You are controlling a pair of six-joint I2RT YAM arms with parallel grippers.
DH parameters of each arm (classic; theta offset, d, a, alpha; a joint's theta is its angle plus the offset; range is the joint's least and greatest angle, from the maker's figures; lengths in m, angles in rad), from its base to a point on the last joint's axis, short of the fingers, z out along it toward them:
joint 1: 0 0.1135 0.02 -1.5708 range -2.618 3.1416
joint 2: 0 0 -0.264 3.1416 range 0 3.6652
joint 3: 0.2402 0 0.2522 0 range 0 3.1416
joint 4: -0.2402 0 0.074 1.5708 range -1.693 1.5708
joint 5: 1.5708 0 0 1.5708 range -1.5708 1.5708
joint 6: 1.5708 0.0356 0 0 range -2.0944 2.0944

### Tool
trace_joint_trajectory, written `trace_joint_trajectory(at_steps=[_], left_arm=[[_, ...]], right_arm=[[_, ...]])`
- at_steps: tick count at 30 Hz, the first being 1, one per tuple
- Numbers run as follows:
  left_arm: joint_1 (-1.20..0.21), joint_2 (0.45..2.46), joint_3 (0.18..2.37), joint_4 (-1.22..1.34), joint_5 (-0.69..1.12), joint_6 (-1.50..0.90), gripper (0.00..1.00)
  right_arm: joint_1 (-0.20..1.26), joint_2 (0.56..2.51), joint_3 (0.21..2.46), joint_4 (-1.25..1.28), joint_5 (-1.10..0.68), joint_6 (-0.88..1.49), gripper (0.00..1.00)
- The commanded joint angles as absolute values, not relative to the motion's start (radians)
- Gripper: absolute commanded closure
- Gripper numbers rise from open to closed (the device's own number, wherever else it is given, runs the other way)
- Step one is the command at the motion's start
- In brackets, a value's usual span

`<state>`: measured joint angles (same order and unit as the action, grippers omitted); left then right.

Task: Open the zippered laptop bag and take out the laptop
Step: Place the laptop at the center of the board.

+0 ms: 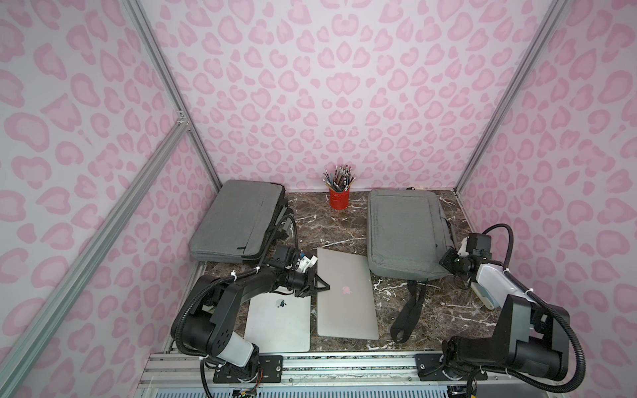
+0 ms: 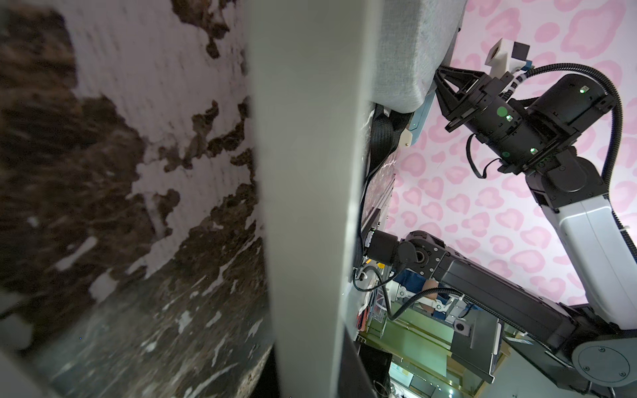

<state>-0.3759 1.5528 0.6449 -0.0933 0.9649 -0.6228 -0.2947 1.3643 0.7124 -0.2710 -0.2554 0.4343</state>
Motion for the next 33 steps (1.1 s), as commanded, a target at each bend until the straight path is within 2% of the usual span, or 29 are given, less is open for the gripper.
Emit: trace_joint_trajectory(at_steps=[1,10,16,19,33], left_arm=[[-0.379,1.574,0.65,-0.236,0.809,-0.589,0.83],[-0.377,1.589,0.691,-0.359,0.713,-0.525,0.68],[-0.376,1.623,0.713,-0.396,0.675,-0.507,0.66],[-0.374,1.624,0.722,-0.405,0.653,-0.5,0.59],[-0.373,1.621,0.8,-0.522,0.531,-0.452,0.56]], right_arm=[[-0.296,1.365,0.707,-0.25,-0.242,0.431,1.0],[-0.297,1.376,0.707,-0.24,-0.266,0.435,1.0],[-0.298,1.371,0.7,-0.242,-0.274,0.433,1.0],[-0.298,1.367,0.69,-0.241,-0.284,0.431,1.0],[-0.298,1.353,0.652,-0.233,-0.313,0.43,1.0]])
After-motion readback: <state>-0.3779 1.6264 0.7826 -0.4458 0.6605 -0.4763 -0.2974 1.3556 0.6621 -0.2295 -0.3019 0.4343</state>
